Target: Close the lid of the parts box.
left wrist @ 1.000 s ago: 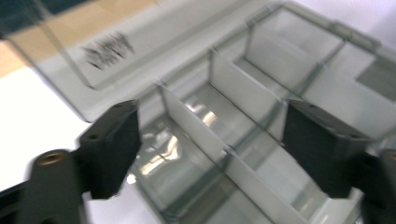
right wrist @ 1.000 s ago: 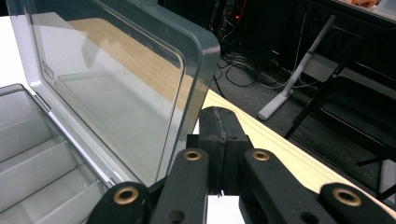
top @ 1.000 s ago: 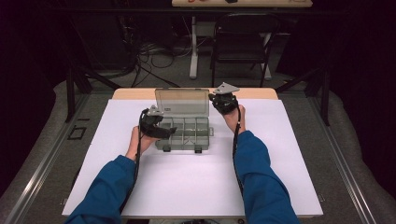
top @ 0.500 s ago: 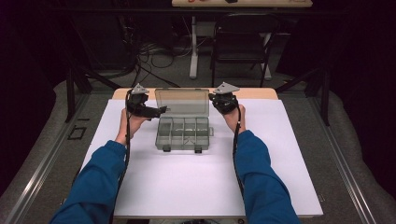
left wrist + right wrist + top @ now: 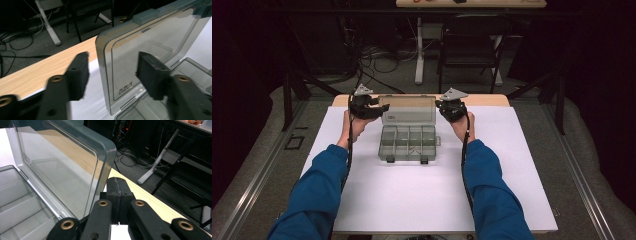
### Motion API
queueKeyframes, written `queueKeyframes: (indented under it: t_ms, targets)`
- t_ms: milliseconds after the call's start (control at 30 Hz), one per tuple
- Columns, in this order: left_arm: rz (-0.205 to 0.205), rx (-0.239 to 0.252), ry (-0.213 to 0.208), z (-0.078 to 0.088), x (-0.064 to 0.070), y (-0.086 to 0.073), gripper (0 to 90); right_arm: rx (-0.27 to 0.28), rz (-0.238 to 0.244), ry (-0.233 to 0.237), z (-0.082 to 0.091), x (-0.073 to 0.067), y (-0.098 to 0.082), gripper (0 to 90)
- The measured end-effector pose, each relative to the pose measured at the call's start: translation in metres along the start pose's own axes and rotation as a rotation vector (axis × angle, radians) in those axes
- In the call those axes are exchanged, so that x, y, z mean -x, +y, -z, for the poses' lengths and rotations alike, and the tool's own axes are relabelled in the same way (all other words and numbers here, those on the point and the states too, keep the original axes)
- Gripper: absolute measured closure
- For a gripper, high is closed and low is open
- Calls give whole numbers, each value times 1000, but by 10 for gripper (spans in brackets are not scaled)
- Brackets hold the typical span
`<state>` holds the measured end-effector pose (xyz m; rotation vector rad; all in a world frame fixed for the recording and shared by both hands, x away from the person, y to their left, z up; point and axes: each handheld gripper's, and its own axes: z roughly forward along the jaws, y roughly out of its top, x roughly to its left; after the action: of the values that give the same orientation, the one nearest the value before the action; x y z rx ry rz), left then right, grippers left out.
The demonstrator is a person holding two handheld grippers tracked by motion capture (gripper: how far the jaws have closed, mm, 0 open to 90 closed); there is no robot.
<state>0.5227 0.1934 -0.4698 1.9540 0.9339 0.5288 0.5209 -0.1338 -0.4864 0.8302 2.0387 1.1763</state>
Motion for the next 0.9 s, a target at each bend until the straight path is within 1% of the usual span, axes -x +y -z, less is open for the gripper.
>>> queueKeyframes:
  t_ms: [33,67,100,233,267,367,400,533,600,633,667,700,767,800,900]
  targets:
    - [-2,2,-6,0,0,0,530,0,0,1,0,0,0,900]
    - [-4,2,0,0,1,0,559,2,0,0,0,0,0,900]
    - [-7,3,-3,0,1,0,598,-2,1,-1,0,0,0,900]
    - [-5,10,-11,1,-1,-1,626,-15,-4,-9,1,0,1,900]
    - [-6,10,-13,1,-1,-1,632,-18,2,-13,1,0,1,900]
    - [-6,16,-10,0,-1,-1,634,-30,-9,-19,4,1,2,875]
    - [-6,18,-12,0,-1,-1,635,-40,-3,-20,5,1,3,863]
    - [-2,22,-15,-1,-2,-2,638,-45,-7,-19,13,6,5,779]
    - [-4,17,-20,0,-2,-2,641,-38,-27,-10,18,11,6,642]
    - [-9,15,-21,0,-3,-1,643,-31,-37,-2,20,14,6,602]
    - [-10,12,-25,1,-3,-1,644,-14,-49,21,23,17,6,549]
    - [-12,10,-27,1,-3,-1,646,-11,-59,37,24,18,7,488]
    - [-16,8,-29,2,-3,-1,648,-13,-60,70,24,18,10,454]
    - [-17,6,-28,2,-3,-1,649,-18,-59,72,23,16,12,432]
    - [-20,2,-30,3,-3,-1,651,-25,-56,89,19,11,19,433]
